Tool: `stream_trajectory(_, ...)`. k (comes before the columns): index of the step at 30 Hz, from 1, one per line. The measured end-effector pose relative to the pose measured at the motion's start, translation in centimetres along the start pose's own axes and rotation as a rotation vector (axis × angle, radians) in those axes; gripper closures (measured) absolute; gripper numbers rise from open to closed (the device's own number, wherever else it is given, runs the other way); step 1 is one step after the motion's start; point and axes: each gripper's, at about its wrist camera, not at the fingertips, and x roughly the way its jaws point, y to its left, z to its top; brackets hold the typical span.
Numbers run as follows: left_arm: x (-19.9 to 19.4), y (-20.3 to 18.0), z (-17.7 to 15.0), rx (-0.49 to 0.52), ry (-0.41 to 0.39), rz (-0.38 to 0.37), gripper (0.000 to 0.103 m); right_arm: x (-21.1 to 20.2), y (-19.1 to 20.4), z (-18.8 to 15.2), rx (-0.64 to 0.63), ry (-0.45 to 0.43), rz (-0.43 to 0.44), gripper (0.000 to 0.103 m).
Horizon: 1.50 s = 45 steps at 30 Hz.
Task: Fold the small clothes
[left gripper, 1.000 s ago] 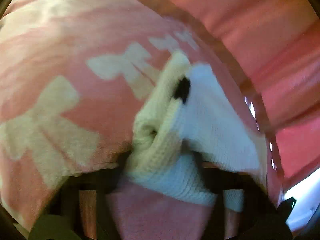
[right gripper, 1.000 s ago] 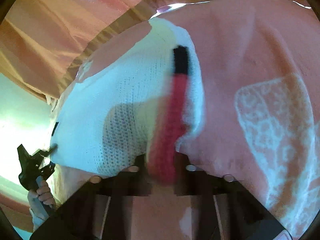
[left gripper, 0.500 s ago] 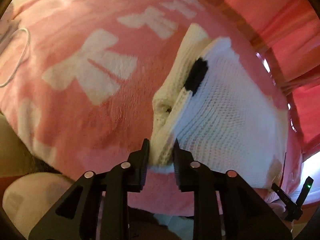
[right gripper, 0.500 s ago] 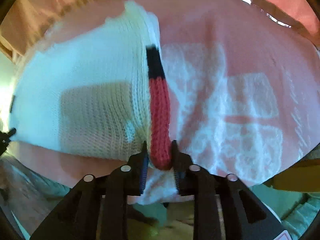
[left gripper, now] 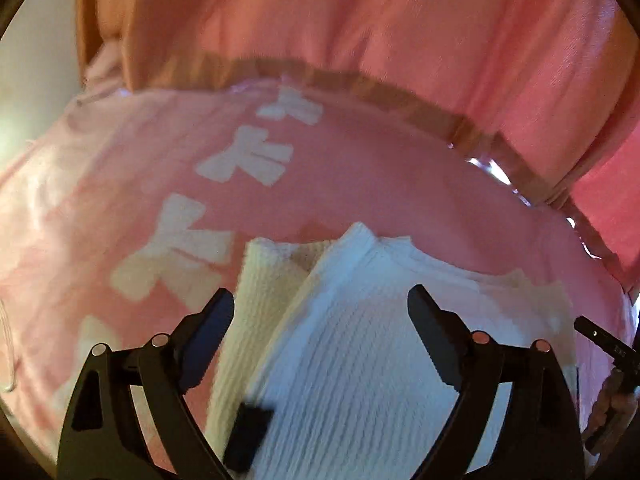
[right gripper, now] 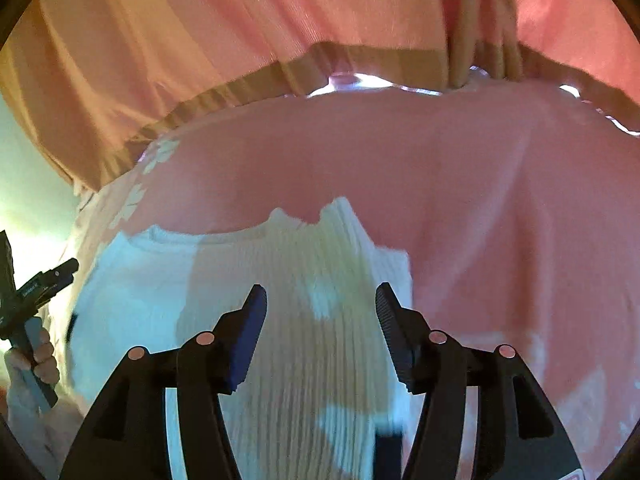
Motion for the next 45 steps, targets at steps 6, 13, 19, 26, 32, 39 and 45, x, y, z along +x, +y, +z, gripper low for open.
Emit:
stream_trajectory(6,2.7,0.8,-0.5,0.03,0.064,0.03,0.051,2.6,0.7,0.5,-0.069,0.014,-0.005,0.05)
stream_trajectory(13,-1.2,1.1,0.2,0.025,-0.062,-0.028,0.099,-1.6,0.6,1.5,-0.04,-0.145,0.063,0.1)
stream_trajectory(19,2.3,2.3,0.2,0.004,0.051,0.092,0.099,3.5,-1.5,1.3,-0.001,0.031,-0.063,0.101)
stream_trajectory(26,-0.5,0.4,-0.1,0.039,-0.048,0.061,0.095,-1.1,-0.9,1.5,0.062,-0.14,0.033,0.092)
stream_trajectory(32,0.4,-2.5,-0.8,0.125,-0.046,0.053,0.093,3.7,3.2,-0.2,-0.104,0.011,0.01,0.098)
stream_trajectory(39,-0.4,1.2,0.5,-0.008,-0.125,0.248,0.08,2.4,2.2,-0.3,-0.083,-0.047,0.001,0.099)
stream_trajectory(45,-3.4,3.0,0.7,-0.146,-0.2,0.005,0.068,2.1,3.1,-0.5,-0.078,-0.031,0.06,0.095)
